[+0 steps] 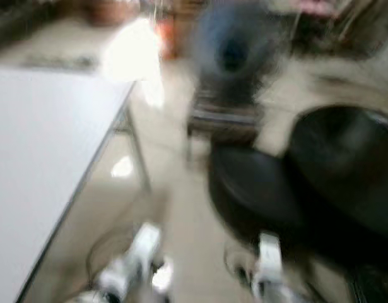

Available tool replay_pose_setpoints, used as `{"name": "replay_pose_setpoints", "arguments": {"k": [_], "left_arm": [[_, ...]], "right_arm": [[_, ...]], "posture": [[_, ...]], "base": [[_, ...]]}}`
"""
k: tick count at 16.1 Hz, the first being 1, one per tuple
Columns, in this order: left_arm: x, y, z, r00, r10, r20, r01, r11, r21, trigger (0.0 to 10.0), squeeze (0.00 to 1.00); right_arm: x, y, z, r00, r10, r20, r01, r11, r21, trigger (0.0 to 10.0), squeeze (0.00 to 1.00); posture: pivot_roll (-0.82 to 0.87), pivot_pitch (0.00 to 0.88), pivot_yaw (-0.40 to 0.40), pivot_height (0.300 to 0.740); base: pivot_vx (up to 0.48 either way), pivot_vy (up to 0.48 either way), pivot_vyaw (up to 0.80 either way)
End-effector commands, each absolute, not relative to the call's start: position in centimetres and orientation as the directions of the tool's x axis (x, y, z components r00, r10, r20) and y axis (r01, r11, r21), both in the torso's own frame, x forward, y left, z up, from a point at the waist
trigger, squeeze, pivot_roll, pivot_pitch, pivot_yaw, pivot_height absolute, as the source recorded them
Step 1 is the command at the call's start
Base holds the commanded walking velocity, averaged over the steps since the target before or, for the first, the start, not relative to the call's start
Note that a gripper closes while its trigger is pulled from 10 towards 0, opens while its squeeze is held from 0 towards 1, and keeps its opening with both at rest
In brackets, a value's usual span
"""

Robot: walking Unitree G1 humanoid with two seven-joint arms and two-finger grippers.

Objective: Setting the table

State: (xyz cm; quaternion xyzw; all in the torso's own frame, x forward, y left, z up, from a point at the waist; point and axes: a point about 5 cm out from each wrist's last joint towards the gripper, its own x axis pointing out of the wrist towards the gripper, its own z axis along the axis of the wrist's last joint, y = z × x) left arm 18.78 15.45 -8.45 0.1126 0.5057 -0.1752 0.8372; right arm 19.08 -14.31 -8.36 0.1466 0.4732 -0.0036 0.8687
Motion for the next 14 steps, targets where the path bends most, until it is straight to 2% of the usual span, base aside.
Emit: {"name": "replay_pose_setpoints", "arguments": {"k": [1,6,9,14], "left_arm": [[19.5,15.7,-8.1,0.442,-0.164,-0.882,0.420,0.907,0.042,10.0,0.00],[19.8,15.5,-8.0,0.456,-0.169,-0.874,0.411,0.911,0.038,10.0,0.00],[20.0,16.8,-7.8,0.465,-0.167,-0.869,0.411,0.910,0.046,10.0,0.00],[20.3,17.4,-7.5,0.469,-0.163,-0.868,0.407,0.912,0.048,10.0,0.00]], "right_arm": [[19.0,-14.3,-8.4,0.557,0.132,-0.820,0.159,0.952,0.261,10.0,0.00],[18.4,-14.1,-8.7,0.536,0.139,-0.833,0.174,0.947,0.270,10.0,0.00],[18.8,-14.1,-8.5,0.544,0.140,-0.827,0.172,0.946,0.273,10.0,0.00],[18.8,-14.2,-8.5,0.525,0.140,-0.840,0.170,0.949,0.264,10.0,0.00]], "posture": [[0.06,0.069,0.026,0.740],[0.07,0.071,0.026,0.740],[0.07,0.069,0.025,0.740],[0.07,0.063,0.019,0.740]], "base": [[0.000,0.000,0.00],[0.000,0.000,0.00],[0.000,0.000,0.00],[0.000,0.000,0.00]]}}
